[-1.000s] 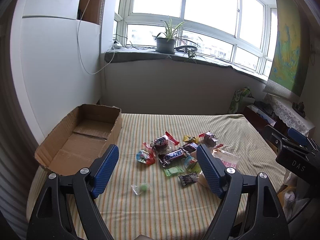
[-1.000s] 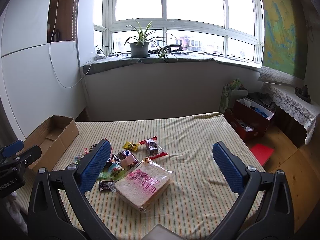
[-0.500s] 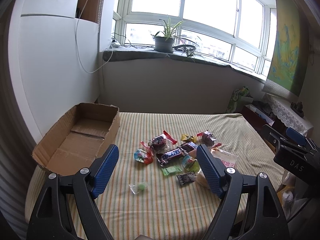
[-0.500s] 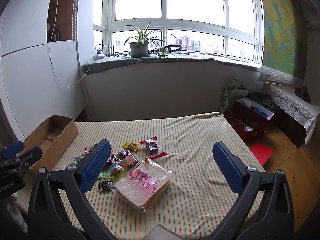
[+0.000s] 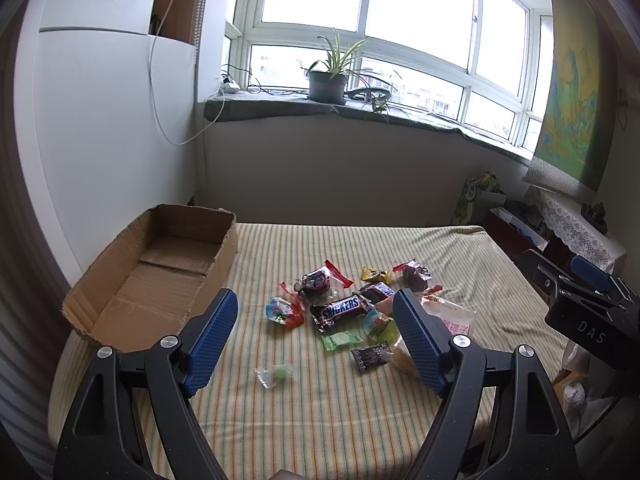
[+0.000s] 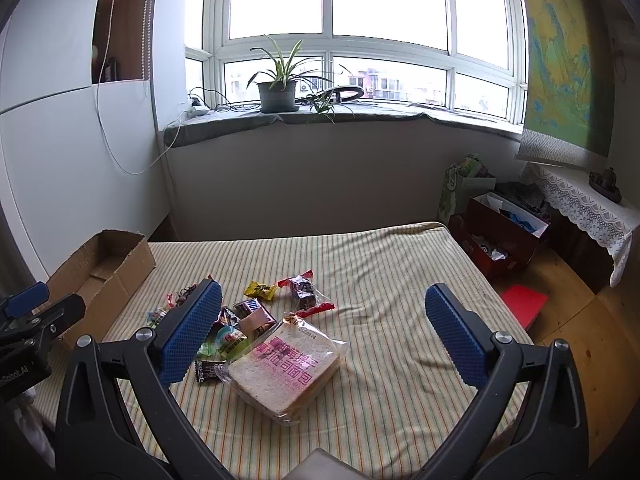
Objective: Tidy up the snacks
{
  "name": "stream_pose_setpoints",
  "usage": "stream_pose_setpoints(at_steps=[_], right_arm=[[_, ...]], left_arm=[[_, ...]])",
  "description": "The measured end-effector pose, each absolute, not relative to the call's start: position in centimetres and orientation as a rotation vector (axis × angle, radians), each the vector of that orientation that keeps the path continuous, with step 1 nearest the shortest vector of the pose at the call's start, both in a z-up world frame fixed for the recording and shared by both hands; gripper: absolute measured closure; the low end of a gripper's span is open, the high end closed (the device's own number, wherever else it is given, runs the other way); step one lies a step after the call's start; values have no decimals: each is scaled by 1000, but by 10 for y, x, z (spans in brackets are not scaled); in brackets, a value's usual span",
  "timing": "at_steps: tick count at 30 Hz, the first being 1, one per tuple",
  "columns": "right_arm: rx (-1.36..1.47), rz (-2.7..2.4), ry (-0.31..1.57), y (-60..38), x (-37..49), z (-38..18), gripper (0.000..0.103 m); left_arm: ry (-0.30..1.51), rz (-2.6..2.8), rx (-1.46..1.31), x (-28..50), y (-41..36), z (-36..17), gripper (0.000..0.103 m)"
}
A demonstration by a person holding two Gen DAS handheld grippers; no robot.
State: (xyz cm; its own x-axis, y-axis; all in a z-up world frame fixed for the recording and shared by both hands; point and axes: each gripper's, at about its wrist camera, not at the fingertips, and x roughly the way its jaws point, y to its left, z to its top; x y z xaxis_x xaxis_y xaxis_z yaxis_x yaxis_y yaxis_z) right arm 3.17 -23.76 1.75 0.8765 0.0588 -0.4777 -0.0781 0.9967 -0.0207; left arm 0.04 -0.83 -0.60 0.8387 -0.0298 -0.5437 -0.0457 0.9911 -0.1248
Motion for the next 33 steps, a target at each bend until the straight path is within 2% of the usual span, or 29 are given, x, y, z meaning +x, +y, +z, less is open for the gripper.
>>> stream_pose_setpoints(at_steps=[33], right_arm=[[1, 79, 542, -250, 40, 3, 0]], left_arm=[[648, -27, -172, 16, -13, -27, 23]])
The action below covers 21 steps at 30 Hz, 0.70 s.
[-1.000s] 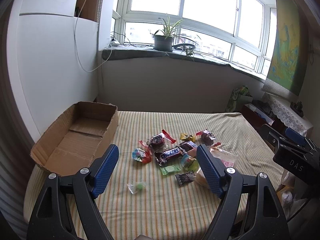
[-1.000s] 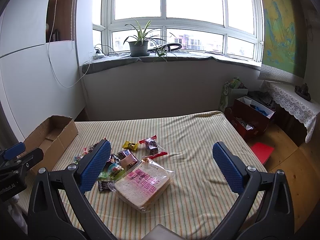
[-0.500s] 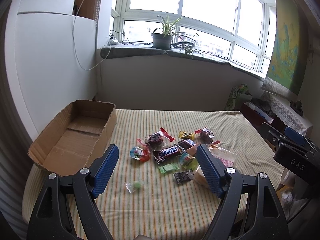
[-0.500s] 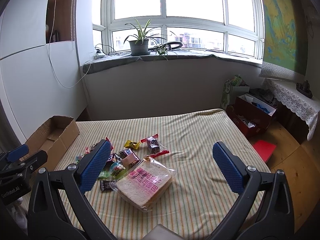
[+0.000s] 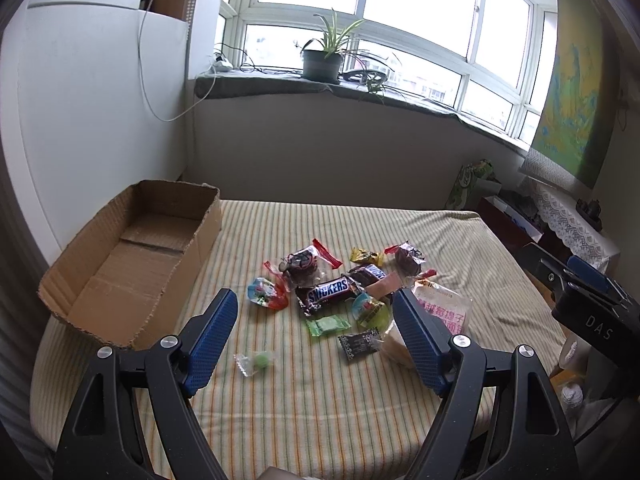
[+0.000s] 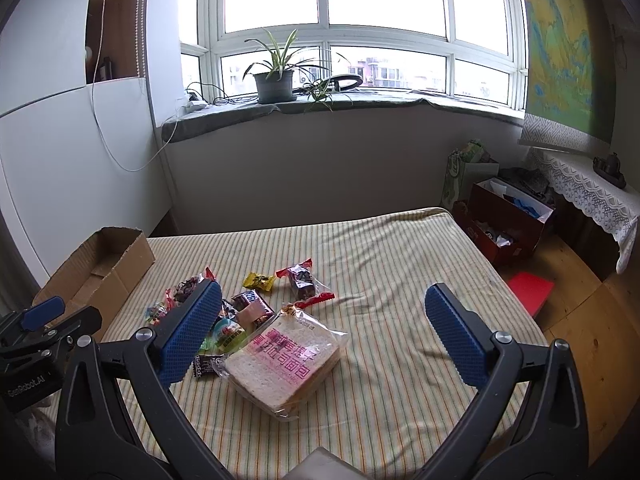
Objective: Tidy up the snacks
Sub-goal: 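Move the right tool to the bagged bread and close its fingers on it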
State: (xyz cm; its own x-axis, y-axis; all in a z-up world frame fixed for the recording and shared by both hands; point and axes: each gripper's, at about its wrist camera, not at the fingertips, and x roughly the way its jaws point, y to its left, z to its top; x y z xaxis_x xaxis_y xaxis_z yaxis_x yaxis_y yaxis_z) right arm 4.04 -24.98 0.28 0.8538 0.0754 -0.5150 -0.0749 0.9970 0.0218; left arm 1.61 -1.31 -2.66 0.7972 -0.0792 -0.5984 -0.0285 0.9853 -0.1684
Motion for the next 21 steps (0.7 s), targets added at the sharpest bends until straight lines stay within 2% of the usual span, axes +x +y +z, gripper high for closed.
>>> stream_pose_setpoints(at_steps=[15, 18, 21], right_arm=[[148, 148, 666, -283, 59, -30, 0], [175, 174, 700, -286, 64, -39, 8], [222, 202, 735, -290, 69, -49, 10]], left_arm=[[745, -163, -273, 35, -21, -55, 25], [760, -195, -280, 41, -25, -60, 29], [786, -260, -311, 50, -30, -66, 33]])
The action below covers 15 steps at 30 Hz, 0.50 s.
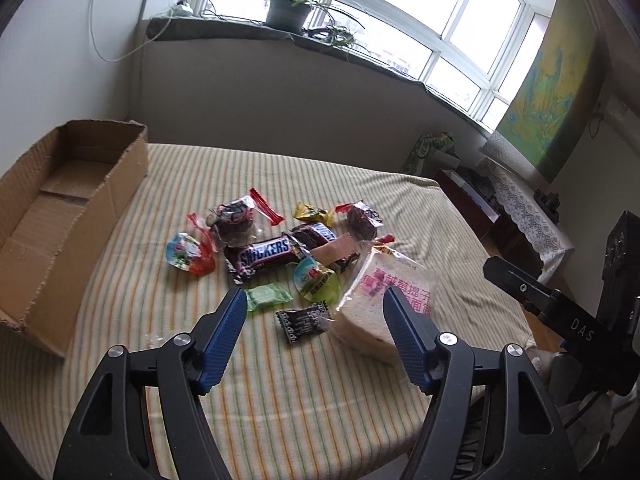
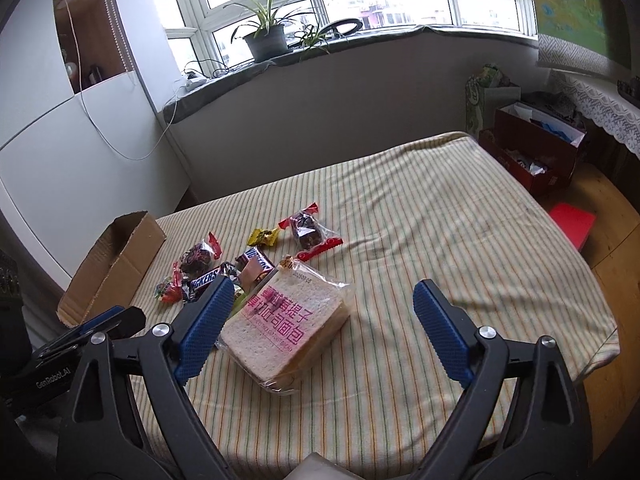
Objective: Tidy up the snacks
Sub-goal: 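Move the right tool to the bagged bread and close its fingers on it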
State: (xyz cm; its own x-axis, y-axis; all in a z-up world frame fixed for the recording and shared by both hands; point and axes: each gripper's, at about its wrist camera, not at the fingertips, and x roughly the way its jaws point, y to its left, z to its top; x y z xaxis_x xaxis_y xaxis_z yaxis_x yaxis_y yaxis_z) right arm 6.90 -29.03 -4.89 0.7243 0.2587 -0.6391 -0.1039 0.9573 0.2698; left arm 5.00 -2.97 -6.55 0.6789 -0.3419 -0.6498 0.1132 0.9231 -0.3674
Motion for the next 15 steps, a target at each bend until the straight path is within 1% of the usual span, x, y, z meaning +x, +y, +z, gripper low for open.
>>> stream_pose_setpoints(at_steps=[1, 2, 4, 5, 7, 9, 11, 15], right_arm=[[243, 212, 745, -292, 70, -52, 10], [263, 221, 754, -294, 72, -55, 10], [298, 230, 771, -297, 74, -61, 17], [313, 235, 780, -299, 76, -65, 19], [343, 253, 800, -302, 80, -71, 26], [374, 275, 818, -303, 83, -77, 27], [404, 295, 839, -304, 87, -85, 27], [473, 333, 887, -306, 95, -100, 32]], left_arm=[[794, -291, -329, 53, -31, -68, 36], [801, -315, -342, 56, -32, -70, 42], [814, -348, -358, 62, -36, -75, 46], [819, -366, -359, 65, -39, -77, 51], [838, -390, -359, 70, -43, -82, 60], [852, -420, -369, 76, -47, -87, 63], [861, -434, -359, 82, -50, -90, 70], [895, -462, -377, 93, -51, -99, 72]])
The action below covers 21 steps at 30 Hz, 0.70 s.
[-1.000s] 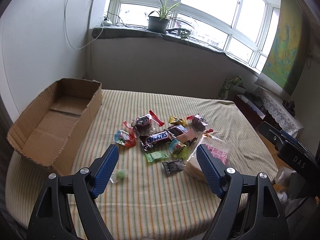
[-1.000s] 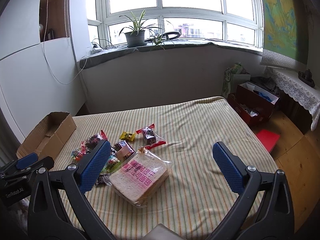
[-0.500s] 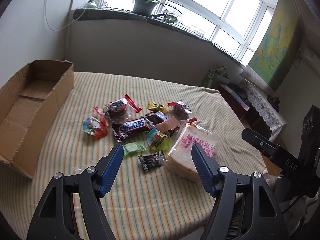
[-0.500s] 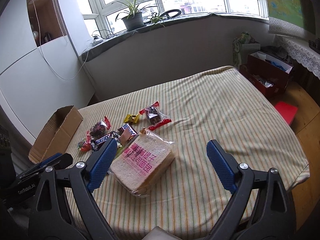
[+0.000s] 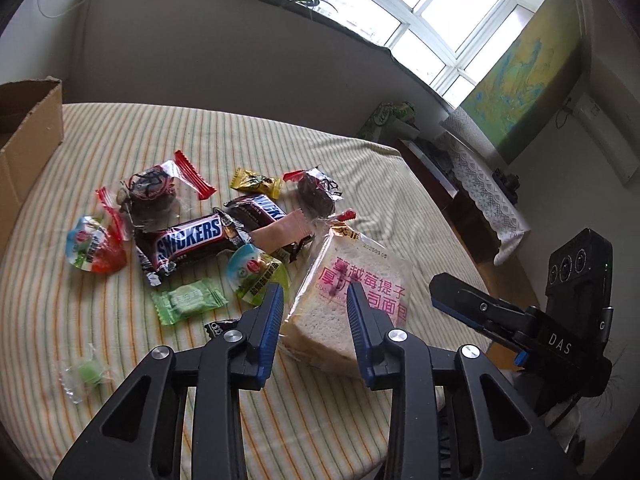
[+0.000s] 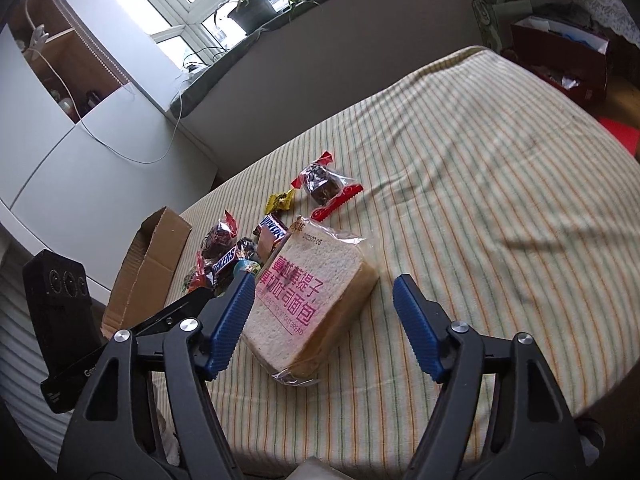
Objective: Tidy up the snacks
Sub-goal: 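Move the right tool to the bagged bread and close its fingers on it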
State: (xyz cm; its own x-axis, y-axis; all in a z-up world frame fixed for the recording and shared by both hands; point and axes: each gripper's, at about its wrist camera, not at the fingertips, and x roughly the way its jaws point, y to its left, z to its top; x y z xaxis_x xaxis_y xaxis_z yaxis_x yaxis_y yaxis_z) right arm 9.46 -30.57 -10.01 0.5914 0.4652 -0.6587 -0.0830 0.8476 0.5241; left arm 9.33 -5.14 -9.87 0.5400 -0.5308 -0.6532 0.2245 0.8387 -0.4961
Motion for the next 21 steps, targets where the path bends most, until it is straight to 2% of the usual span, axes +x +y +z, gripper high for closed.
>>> stream_pose_setpoints(at_steps=[7, 11, 14, 21], right_arm=[[502, 373, 931, -301, 101, -115, 46], [513, 387, 942, -300, 102, -119, 50], [519, 401, 955, -298, 104, -122, 58], [590, 400, 989, -308, 108, -137, 59]], left_arm=[[932, -466, -412, 109, -48, -111, 72], [950, -477, -421, 116, -49, -117, 72], [965, -495, -425, 117, -51, -120, 72], [989, -537, -429, 109, -59, -125, 72]])
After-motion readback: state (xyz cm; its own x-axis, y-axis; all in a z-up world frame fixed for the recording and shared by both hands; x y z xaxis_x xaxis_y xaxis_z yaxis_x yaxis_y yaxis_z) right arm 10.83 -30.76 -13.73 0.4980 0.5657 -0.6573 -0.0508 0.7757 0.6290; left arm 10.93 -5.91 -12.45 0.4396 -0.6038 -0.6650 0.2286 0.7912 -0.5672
